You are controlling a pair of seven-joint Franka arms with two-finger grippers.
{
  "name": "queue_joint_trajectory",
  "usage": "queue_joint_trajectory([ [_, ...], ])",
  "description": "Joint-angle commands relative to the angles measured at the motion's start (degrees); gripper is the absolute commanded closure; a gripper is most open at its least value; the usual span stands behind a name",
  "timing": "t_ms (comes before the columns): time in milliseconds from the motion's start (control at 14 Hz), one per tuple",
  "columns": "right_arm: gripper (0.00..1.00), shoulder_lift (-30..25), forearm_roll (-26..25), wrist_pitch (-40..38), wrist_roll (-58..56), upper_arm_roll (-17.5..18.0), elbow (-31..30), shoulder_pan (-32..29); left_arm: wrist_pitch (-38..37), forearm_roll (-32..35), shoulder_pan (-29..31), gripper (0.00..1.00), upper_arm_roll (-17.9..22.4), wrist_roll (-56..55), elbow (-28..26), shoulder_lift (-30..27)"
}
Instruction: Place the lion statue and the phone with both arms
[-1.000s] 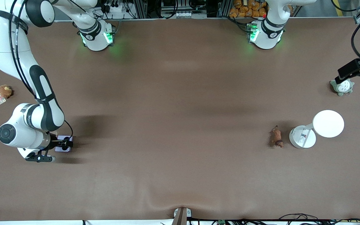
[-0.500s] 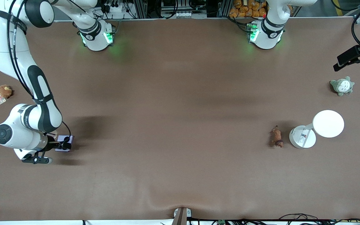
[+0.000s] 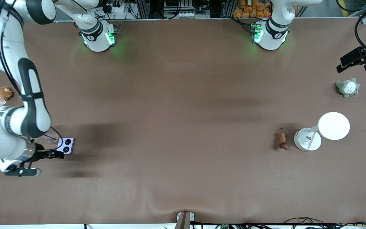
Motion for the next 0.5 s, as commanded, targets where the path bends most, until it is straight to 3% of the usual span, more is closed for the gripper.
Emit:
queue_joint_trajectory([
  [0,0.0,-8.09,-0.78,-5.88,-0.17,0.07,-0.93,0.72,0.29,-0.37,-0.2,0.0,0.08,0.34,-0.72,-0.86],
  [214,0.0,-16.08,-0.78,-14.59,0.35,0.07,-2.5,1.34,0.47,-0.45,-0.2,0.0,0.08,0.34,-0.72,-0.68],
  [429,0.0,-24.79,-0.78,-16.45,0.18,0.16,-8.12,1.43,0.47,-0.37,-0.2,0.0,0.08,0.34,-0.63,-0.68],
])
